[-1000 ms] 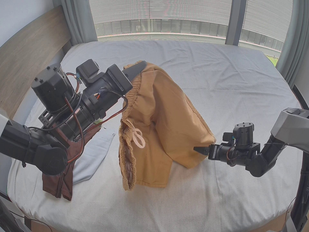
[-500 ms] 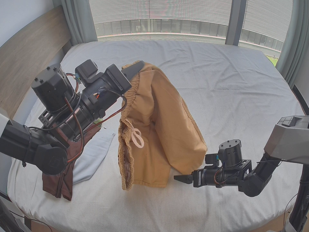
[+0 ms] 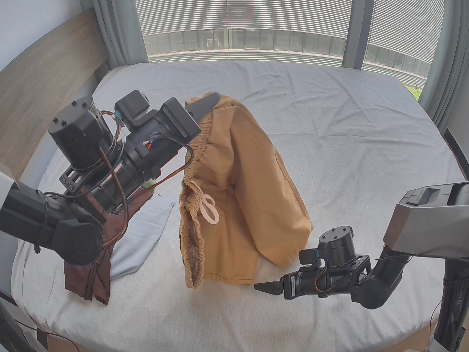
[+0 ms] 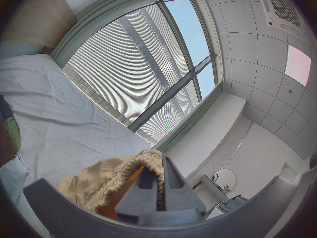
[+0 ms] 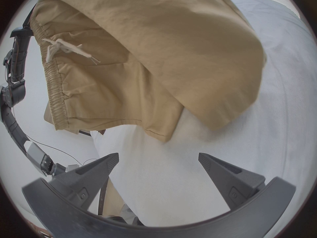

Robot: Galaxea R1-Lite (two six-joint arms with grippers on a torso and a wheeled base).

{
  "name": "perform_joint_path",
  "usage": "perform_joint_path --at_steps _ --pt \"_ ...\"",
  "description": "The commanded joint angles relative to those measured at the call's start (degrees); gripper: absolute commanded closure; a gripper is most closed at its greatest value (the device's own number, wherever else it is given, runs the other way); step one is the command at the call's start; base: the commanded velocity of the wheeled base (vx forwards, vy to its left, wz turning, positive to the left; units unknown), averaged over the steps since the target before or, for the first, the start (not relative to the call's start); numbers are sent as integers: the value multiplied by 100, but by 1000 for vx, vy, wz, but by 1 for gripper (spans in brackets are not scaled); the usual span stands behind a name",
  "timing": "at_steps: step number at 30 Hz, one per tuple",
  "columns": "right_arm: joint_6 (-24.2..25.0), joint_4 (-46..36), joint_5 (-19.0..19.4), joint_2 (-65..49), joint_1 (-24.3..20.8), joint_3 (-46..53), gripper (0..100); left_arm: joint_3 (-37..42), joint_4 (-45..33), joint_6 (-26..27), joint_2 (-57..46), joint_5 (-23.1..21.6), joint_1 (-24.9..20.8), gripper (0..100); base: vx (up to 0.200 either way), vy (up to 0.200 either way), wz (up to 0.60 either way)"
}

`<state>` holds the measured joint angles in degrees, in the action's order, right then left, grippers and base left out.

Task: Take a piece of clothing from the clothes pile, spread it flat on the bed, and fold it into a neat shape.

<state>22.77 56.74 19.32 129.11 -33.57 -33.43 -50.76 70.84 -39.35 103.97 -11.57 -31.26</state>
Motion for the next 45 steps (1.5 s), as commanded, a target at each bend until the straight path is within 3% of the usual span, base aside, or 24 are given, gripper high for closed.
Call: perform_joint_path --at_steps 1,15,23,42,43,45 --pt "78 31 63 176 -53 -234 0 14 0 -2 9 6 -21 100 0 0 0" --pt "342 -163 54 870 -18 -1395 0 5 9 -2 -17 32 -38 100 0 0 0" --pt "447 -892 -25 1107 -27 -2124 0 14 9 6 -53 41 -47 100 0 0 0" --pt "869 -1015 -25 1380 -150 -2722 0 22 9 15 -61 129 -144 100 0 0 0" --pt "896 -1007 -25 1389 -150 -2731 100 22 9 15 -61 129 -144 100 0 0 0" --pt "922 -998 -25 1398 -150 -2748 100 31 9 15 -61 190 -144 100 0 0 0"
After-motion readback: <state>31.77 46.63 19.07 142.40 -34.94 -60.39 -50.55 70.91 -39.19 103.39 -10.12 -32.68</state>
